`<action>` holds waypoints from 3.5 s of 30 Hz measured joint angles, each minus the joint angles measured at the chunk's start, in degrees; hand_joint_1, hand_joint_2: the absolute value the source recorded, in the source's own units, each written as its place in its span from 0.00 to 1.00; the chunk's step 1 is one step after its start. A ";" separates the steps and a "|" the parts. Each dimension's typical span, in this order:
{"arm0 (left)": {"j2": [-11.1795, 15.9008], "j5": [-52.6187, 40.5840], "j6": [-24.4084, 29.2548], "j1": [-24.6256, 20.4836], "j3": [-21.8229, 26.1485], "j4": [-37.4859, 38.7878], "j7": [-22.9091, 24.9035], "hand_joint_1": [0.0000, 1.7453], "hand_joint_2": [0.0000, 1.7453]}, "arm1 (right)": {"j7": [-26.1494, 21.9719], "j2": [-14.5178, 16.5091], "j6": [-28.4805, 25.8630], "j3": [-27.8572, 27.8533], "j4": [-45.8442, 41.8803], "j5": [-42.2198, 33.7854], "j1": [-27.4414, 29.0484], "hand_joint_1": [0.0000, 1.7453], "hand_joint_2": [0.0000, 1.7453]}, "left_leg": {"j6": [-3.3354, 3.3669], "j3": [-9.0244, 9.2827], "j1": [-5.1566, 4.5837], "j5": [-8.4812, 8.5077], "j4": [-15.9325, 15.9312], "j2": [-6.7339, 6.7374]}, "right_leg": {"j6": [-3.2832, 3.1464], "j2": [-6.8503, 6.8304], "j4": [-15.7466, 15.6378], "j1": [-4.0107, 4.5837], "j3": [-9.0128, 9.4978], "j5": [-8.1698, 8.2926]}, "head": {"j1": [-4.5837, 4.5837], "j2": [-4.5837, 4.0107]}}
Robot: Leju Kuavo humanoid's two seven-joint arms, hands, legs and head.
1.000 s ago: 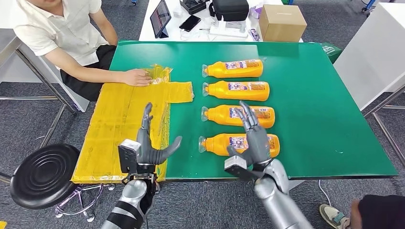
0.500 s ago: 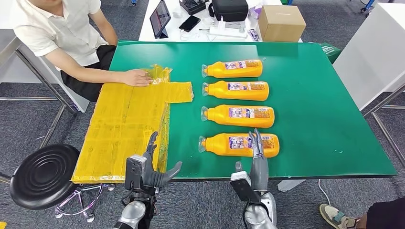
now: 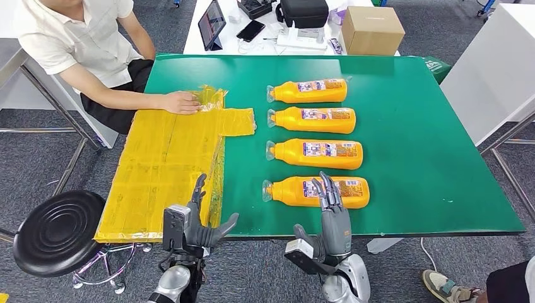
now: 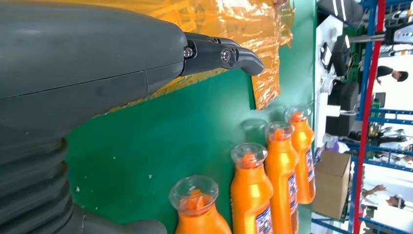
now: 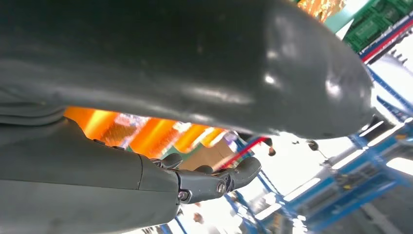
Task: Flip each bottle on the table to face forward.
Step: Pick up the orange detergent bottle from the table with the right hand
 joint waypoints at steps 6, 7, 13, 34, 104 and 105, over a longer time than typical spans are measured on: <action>0.03 0.31 0.23 -0.03 -0.05 -0.72 -0.14 0.00 1.00 | -0.01 0.19 -0.04 -2.00 -1.44 0.50 0.34 0.00 0.00 | 0.00 0.01 0.00 0.01 0.00 0.01 | 0.00 0.00 0.00 0.00 0.01 0.01 | 0.00 0.00; 0.03 0.32 0.23 -0.03 -0.05 -0.78 -0.15 0.00 1.00 | -0.01 0.19 -0.04 -2.12 -1.55 0.50 0.35 0.00 0.00 | 0.00 0.01 0.00 0.01 0.00 0.01 | 0.01 0.00 0.00 0.00 0.01 0.01 | 0.00 0.00; 0.03 0.88 1.42 -0.09 -0.07 -1.31 -1.24 0.00 1.00 | 1.01 0.22 3.20 -1.93 -1.63 -12.54 -0.04 0.00 0.00 | 0.01 0.00 0.00 0.01 0.00 0.00 | 0.01 0.00 0.00 0.00 0.02 0.01 | 0.00 0.00; 0.22 1.97 3.49 0.02 -0.26 -3.79 -1.69 0.00 1.00 | 6.40 0.48 1.49 7.07 -4.13 -19.59 -0.34 0.00 1.00 | 0.00 0.01 0.00 0.01 0.00 0.00 | 0.00 0.00 0.00 0.00 0.02 0.01 | 0.00 0.00; -0.61 -0.65 1.26 -1.17 -0.23 -3.28 2.41 0.00 1.00 | 39.98 -14.51 16.82 12.67 17.35 22.24 -18.75 0.44 1.00 | 0.09 0.60 -0.06 0.06 0.01 -0.02 | 0.04 0.00 -0.02 -0.06 0.58 0.05 | -0.01 0.00; -0.61 -0.66 1.24 -1.16 -0.23 -3.28 2.42 0.00 1.00 | 40.04 -14.57 17.49 12.73 17.36 22.07 -18.79 0.69 1.00 | 0.09 0.63 -0.05 0.06 0.01 -0.02 | 0.03 0.00 -0.03 -0.06 0.61 0.05 | 0.00 0.00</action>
